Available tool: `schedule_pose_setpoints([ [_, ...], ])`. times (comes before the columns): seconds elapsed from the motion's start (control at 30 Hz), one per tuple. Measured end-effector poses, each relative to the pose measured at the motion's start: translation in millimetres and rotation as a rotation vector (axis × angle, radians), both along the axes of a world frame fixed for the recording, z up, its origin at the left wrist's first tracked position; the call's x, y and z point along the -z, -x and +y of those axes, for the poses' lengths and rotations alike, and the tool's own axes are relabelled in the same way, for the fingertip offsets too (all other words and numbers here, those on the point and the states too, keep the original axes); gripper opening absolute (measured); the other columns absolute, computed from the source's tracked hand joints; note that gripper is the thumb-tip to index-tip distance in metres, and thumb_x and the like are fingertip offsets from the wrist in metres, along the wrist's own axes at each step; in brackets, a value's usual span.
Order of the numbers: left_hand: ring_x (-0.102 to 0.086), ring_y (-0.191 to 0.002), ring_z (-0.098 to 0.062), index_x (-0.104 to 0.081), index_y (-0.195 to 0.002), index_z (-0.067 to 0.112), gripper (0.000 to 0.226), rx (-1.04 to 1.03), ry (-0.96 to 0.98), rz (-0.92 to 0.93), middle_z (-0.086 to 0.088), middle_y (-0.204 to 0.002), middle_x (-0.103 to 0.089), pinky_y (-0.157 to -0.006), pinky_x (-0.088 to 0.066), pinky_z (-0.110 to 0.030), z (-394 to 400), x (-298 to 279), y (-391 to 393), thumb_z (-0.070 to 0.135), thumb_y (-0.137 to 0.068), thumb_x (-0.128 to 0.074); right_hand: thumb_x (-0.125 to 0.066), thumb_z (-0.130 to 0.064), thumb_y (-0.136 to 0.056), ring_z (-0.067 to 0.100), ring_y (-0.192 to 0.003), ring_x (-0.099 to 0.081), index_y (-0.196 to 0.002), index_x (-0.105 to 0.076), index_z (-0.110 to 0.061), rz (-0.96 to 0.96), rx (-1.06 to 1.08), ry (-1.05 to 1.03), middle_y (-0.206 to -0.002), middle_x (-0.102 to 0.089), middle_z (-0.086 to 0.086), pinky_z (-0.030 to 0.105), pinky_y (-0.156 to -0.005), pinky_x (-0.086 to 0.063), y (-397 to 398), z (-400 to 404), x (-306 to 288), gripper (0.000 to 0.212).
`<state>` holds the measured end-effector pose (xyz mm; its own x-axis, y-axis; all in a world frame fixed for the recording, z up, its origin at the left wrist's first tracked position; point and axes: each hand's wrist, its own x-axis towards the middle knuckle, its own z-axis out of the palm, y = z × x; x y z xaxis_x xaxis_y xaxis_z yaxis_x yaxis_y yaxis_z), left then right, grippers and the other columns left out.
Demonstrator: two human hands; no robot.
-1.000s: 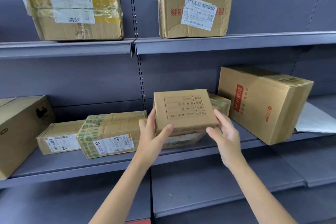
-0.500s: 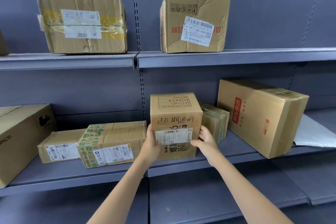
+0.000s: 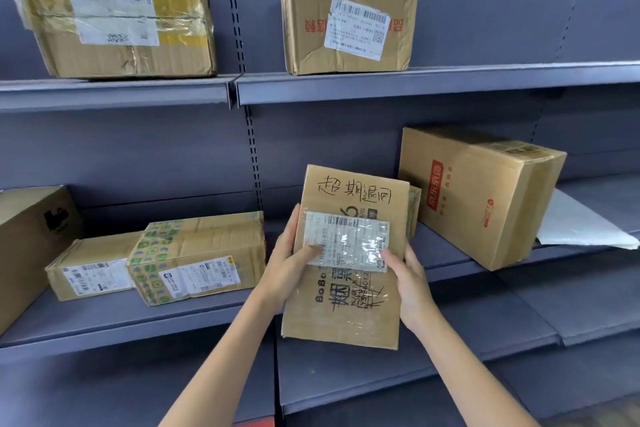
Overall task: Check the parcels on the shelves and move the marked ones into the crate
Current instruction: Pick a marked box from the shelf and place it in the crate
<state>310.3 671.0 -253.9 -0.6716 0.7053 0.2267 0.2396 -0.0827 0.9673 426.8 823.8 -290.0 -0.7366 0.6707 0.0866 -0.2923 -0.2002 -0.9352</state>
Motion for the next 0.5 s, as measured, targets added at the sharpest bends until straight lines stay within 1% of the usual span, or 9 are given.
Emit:
schedule_pose_setpoints([
  [0.03, -0.058, -0.114, -0.011, -0.030, -0.135, 0.049, 0.066, 0.016, -0.029, -0.018, 0.007, -0.129, -0.057, -0.089, -0.052, -0.032, -1, 3, -3, 0.008, -0.088, -0.053, -0.052, -0.015, -0.092, 0.015, -0.106, -0.061, -0.121, -0.053, -0.032, -0.010, -0.006, -0.013, -0.115, -0.066, -0.004, 0.039, -0.092, -0.048, -2, -2, 1, 0.034],
  [0.07, -0.059, -0.112, -0.011, -0.030, -0.134, 0.050, 0.064, 0.020, -0.047, -0.033, 0.007, -0.128, -0.058, -0.090, -0.052, -0.033, -1, 6, -4, 0.008, -0.091, -0.051, -0.052, -0.016, -0.092, 0.014, -0.109, -0.060, -0.121, -0.053, -0.034, -0.024, -0.008, -0.029, -0.118, -0.064, -0.005, 0.040, -0.094, -0.047, -3, -4, 3, 0.034],
  [0.13, -0.059, -0.113, -0.015, -0.031, -0.136, 0.049, 0.060, 0.020, -0.074, -0.059, 0.006, -0.127, -0.059, -0.094, -0.049, -0.041, -5, 12, -6, 0.012, -0.093, -0.051, -0.051, -0.019, -0.093, 0.013, -0.113, -0.058, -0.125, -0.050, -0.034, -0.049, -0.011, -0.059, -0.124, -0.061, -0.006, 0.040, -0.099, -0.045, -6, -8, 5, 0.036],
  [0.17, -0.060, -0.112, -0.017, -0.031, -0.136, 0.048, 0.058, 0.013, -0.073, -0.088, 0.006, -0.126, -0.060, -0.094, -0.050, -0.042, -8, 14, -8, 0.013, -0.093, -0.051, -0.051, -0.020, -0.093, 0.012, -0.114, -0.057, -0.125, -0.049, -0.035, -0.060, -0.016, -0.068, -0.125, -0.060, -0.007, 0.040, -0.101, -0.043, -7, -9, 7, 0.036],
  [0.27, -0.064, -0.106, -0.015, -0.037, -0.129, 0.050, 0.054, 0.007, -0.092, -0.160, 0.005, -0.120, -0.064, -0.084, -0.055, -0.034, -18, 24, -12, 0.012, -0.093, -0.050, -0.052, -0.022, -0.092, 0.012, -0.114, -0.057, -0.122, -0.049, -0.036, -0.092, -0.039, -0.070, -0.122, -0.061, -0.009, 0.042, -0.103, -0.042, -10, -18, 13, 0.033],
  [0.33, -0.064, -0.105, -0.016, -0.040, -0.126, 0.051, 0.052, -0.008, -0.099, -0.201, 0.006, -0.119, -0.065, -0.082, -0.055, -0.031, -28, 33, -17, 0.013, -0.092, -0.052, -0.053, -0.022, -0.092, 0.012, -0.115, -0.056, -0.129, -0.047, -0.032, -0.112, -0.049, -0.081, -0.124, -0.060, -0.008, 0.043, -0.104, -0.041, -13, -25, 19, 0.039],
  [0.37, -0.063, -0.107, -0.017, -0.040, -0.127, 0.050, 0.051, -0.023, -0.096, -0.223, 0.007, -0.120, -0.064, -0.085, -0.054, -0.033, -33, 40, -19, 0.016, -0.091, -0.053, -0.053, -0.021, -0.092, 0.012, -0.116, -0.056, -0.132, -0.045, -0.029, -0.122, -0.055, -0.092, -0.125, -0.059, -0.007, 0.042, -0.105, -0.040, -15, -29, 24, 0.042],
  [0.43, -0.058, -0.115, -0.018, -0.034, -0.137, 0.044, 0.055, -0.061, -0.075, -0.271, 0.007, -0.130, -0.058, -0.096, -0.048, -0.041, -43, 57, -26, 0.021, -0.091, -0.055, -0.054, -0.023, -0.091, 0.013, -0.117, -0.054, -0.136, -0.042, -0.025, -0.165, -0.069, -0.110, -0.128, -0.058, -0.005, 0.043, -0.106, -0.039, -18, -36, 35, 0.046],
  [0.5, -0.055, -0.119, -0.020, -0.030, -0.140, 0.041, 0.059, -0.102, -0.059, -0.307, 0.005, -0.135, -0.054, -0.101, -0.043, -0.049, -53, 75, -33, 0.025, -0.090, -0.057, -0.055, -0.027, -0.091, 0.016, -0.117, -0.054, -0.135, -0.042, -0.024, -0.229, -0.073, -0.133, -0.128, -0.057, -0.004, 0.045, -0.106, -0.039, -21, -43, 49, 0.046],
])
